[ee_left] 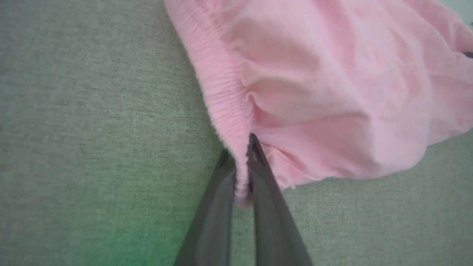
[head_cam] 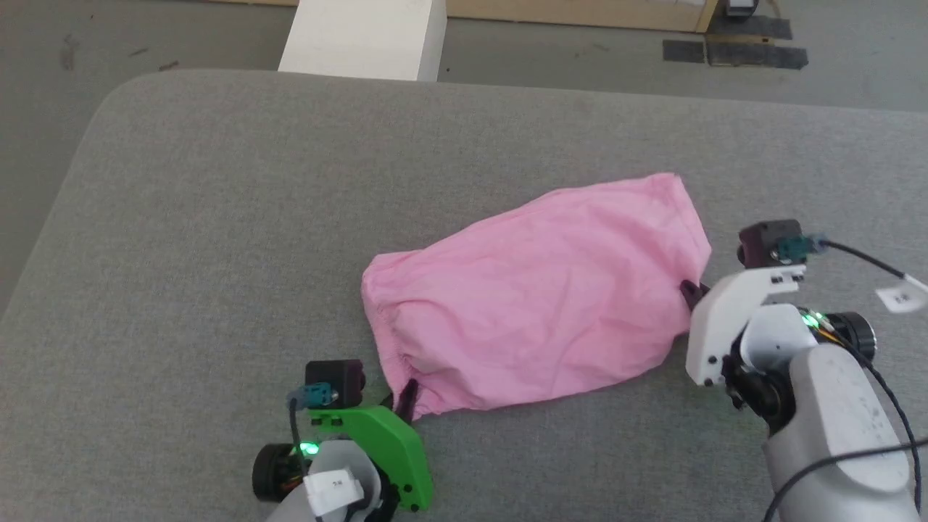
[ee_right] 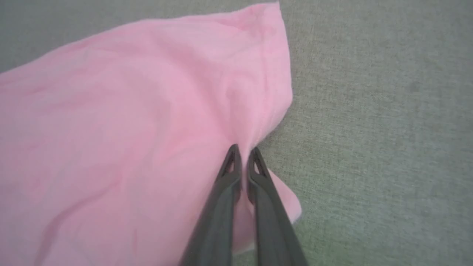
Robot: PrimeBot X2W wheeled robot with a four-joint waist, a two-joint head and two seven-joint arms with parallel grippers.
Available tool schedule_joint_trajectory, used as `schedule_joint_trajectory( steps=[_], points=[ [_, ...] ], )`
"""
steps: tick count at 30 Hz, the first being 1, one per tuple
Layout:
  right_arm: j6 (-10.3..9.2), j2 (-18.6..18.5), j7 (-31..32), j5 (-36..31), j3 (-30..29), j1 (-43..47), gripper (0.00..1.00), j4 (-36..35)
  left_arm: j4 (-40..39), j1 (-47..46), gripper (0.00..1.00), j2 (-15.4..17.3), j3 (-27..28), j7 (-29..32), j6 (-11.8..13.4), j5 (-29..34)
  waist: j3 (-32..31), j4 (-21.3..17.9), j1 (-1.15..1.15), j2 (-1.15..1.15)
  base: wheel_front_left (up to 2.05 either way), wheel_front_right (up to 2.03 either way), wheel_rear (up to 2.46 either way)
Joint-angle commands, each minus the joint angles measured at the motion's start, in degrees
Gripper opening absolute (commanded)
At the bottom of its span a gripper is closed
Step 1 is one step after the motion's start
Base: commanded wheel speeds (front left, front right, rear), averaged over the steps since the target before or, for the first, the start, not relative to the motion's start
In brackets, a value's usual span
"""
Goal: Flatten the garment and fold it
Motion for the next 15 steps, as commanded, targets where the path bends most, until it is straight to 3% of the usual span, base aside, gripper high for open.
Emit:
schedule_joint_trajectory(
  steps=[1, 9, 15],
  points=[
    [-0.08, -0.02, -0.61, 0.80, -0.36, 2.51, 0.00, -3.06, 0.24, 1.16, 0.00, 1.39, 0.57, 0.04, 0.35, -0.30, -1.98, -1.54, 0.00, 0.00, 0.00, 0.00, 0.00],
    [-0.08, -0.02, 1.62, 5.13, -1.71, 18.96, 0.00, -23.92, -5.85, 4.24, 0.00, 5.18, 0.97, 2.60, 1.69, -0.43, -5.55, -5.25, 0.00, 0.00, 0.00, 0.00, 0.00],
    [-0.08, -0.02, 4.33, 7.07, -3.63, 29.94, 0.00, -32.92, -10.90, 7.21, 0.00, 7.85, 0.51, 6.50, 3.01, -0.96, -6.68, -7.69, 0.00, 0.00, 0.00, 0.00, 0.00]
  ],
)
